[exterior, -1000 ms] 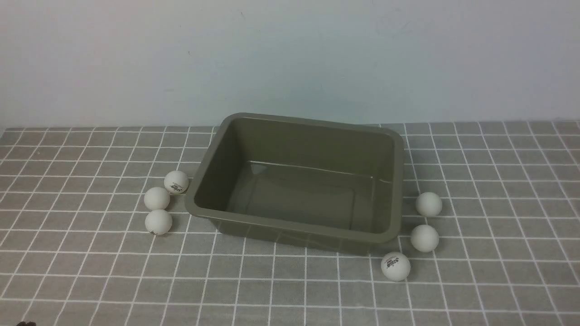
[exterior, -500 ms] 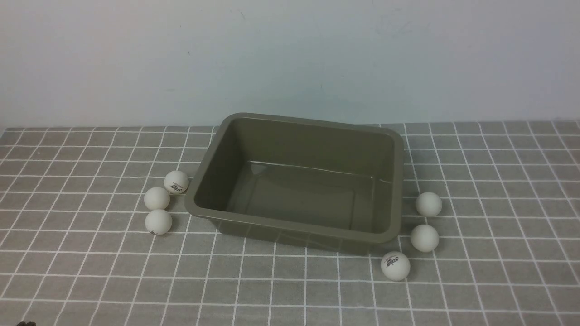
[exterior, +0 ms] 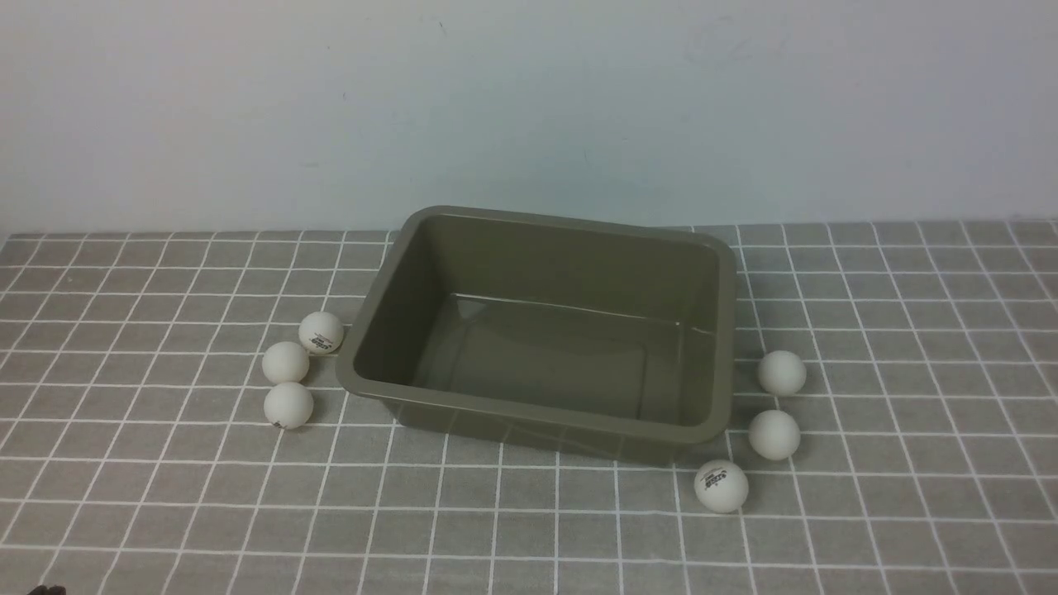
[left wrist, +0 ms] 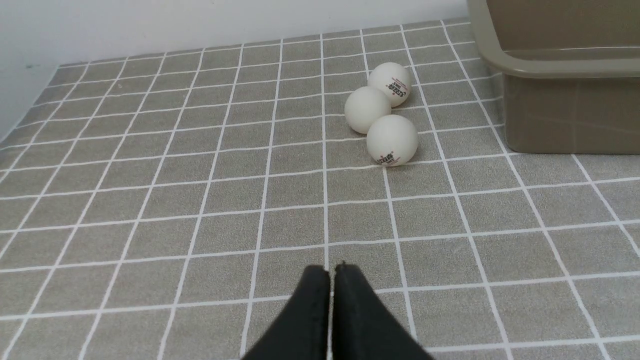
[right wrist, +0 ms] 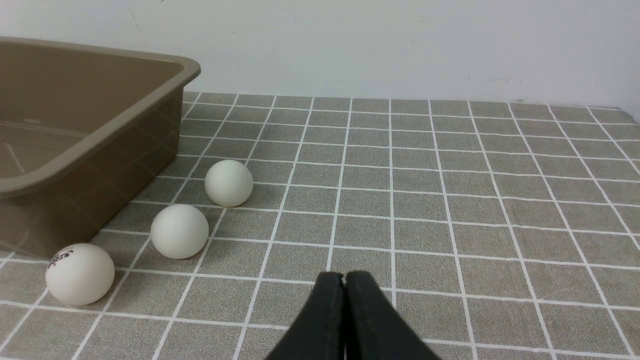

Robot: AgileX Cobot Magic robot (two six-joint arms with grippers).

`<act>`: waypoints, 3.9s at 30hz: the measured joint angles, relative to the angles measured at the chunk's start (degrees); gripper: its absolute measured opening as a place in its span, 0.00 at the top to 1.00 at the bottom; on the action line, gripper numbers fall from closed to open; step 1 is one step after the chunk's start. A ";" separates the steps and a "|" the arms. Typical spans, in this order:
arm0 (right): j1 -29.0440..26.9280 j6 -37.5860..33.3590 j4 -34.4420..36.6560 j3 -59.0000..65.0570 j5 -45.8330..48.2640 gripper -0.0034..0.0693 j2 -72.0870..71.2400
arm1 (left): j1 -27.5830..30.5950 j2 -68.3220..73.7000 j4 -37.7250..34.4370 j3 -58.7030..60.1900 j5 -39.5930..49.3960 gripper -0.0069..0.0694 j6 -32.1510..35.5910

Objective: Put the table tennis balls into the box on the grey coffee tablecloth.
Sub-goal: 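Reach for and grasp a ping pong ball on the table beside the basket, then drop the ball into the bin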

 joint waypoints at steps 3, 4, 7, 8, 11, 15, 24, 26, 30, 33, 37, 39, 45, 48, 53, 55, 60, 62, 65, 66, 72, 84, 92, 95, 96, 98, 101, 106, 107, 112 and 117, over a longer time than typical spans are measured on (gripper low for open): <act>0.00 0.00 0.00 0.00 0.00 0.97 0.00 | 0.00 0.00 -10.05 0.06 -6.35 0.92 -5.80; 0.00 0.00 0.00 0.00 0.00 0.97 0.00 | 0.00 0.00 -10.83 0.06 -6.84 0.92 -6.22; 0.00 0.00 0.00 0.00 0.00 0.97 0.00 | 0.00 0.00 -21.56 0.06 -13.54 0.92 -10.63; 0.00 0.00 0.00 0.00 0.00 0.97 0.00 | 0.00 0.00 -24.92 0.06 -15.68 0.92 -11.38; 0.00 0.00 0.00 0.00 0.00 0.97 0.00 | 0.00 0.00 -31.21 0.06 -22.46 0.92 -11.95; 0.00 0.00 0.00 0.00 0.00 0.97 0.00 | 0.00 0.00 -34.83 0.06 -26.58 0.92 -12.20; 0.00 5.77 6.86 0.58 -9.60 0.97 0.00 | 0.00 0.00 -35.14 -2.01 -37.41 0.92 -15.37; 0.00 10.56 13.68 0.58 -16.82 0.97 0.00 | 0.00 0.38 -32.61 -8.43 -33.10 0.92 -13.92; 0.00 13.69 21.31 0.58 -24.24 0.97 0.00 | 0.00 9.27 -25.24 -22.36 -10.90 0.92 -7.85; 0.00 13.43 22.46 0.58 -26.62 0.97 0.00 | 0.00 23.84 -19.69 -34.21 13.70 0.92 -3.34; 0.05 13.51 22.89 0.58 -29.03 0.97 0.00 | 0.00 40.56 -15.43 -42.77 32.51 0.92 0.45; 0.79 15.56 23.08 -2.40 -23.72 0.97 0.30 | 0.00 54.44 -13.85 -46.37 36.47 0.92 3.86; 5.59 10.57 18.50 -25.75 10.74 0.97 12.12 | 0.00 73.02 -13.58 -51.55 33.86 0.92 7.75; 8.44 4.39 16.04 -40.26 31.51 0.97 23.62 | 0.00 80.48 -13.46 -55.16 31.96 0.92 8.48; 9.26 -1.96 13.93 -54.38 47.90 0.97 37.28 | 0.00 89.61 -12.52 -61.36 28.31 0.92 8.79; 9.26 -3.08 13.74 -56.45 48.54 0.97 39.61 | 0.00 92.32 -12.32 -63.29 27.58 0.91 8.79; 9.26 -4.04 14.50 -57.39 49.76 0.97 40.91 | 0.00 100.12 -11.43 -68.67 24.86 0.79 9.29; 9.26 -4.04 14.57 -57.46 49.92 0.97 40.91 | 0.00 101.89 -11.36 -69.78 23.95 0.72 9.29; 9.26 -3.99 14.63 -57.46 49.92 0.97 40.91 | 0.00 105.87 -11.25 -71.54 21.47 0.49 9.18; 9.26 -3.94 14.63 -57.46 49.92 0.97 40.91 | 0.00 106.69 -11.25 -71.70 20.93 0.43 8.89; 9.26 -3.83 14.68 -57.53 49.69 0.97 40.91 | 0.00 110.13 -11.40 -71.74 19.23 0.25 8.77; 9.26 -3.83 14.68 -57.53 49.45 0.97 40.91 | 0.00 111.70 -10.12 -72.05 21.98 0.45 8.64; 9.26 -1.03 14.87 -58.87 46.91 0.97 44.02 | -1.14 95.36 -9.24 -72.11 27.79 0.45 7.34; 9.26 -2.95 17.66 -61.02 45.95 0.97 51.22 | -6.18 92.46 -16.12 -73.71 25.78 0.45 10.81; 9.26 -2.95 17.82 -61.18 45.95 0.97 51.22 | -6.56 92.46 -16.55 -73.92 25.80 0.45 11.20; 9.29 -4.72 18.41 -62.66 45.41 0.97 57.07 | -10.30 93.54 -19.55 -76.30 26.21 0.45 12.53; 9.29 -4.83 16.92 -63.94 44.58 0.96 65.49 | -14.27 96.88 -19.74 -80.12 27.92 0.45 12.88; 9.29 -4.07 15.71 -64.12 40.17 0.89 76.12 | -17.36 105.70 -15.56 -87.81 33.77 0.45 9.19; 9.29 -4.07 15.77 -64.12 38.92 0.85 78.12 | -17.41 107.49 -14.99 -89.15 35.21 0.45 8.24; 9.29 -3.79 16.27 -64.19 31.64 0.59 87.56 | -17.41 114.37 -10.94 -97.33 44.18 0.29 4.14; 9.35 -3.69 18.57 -65.13 27.27 0.35 94.79 | -17.41 115.51 -8.11 -104.10 47.53 0.22 2.69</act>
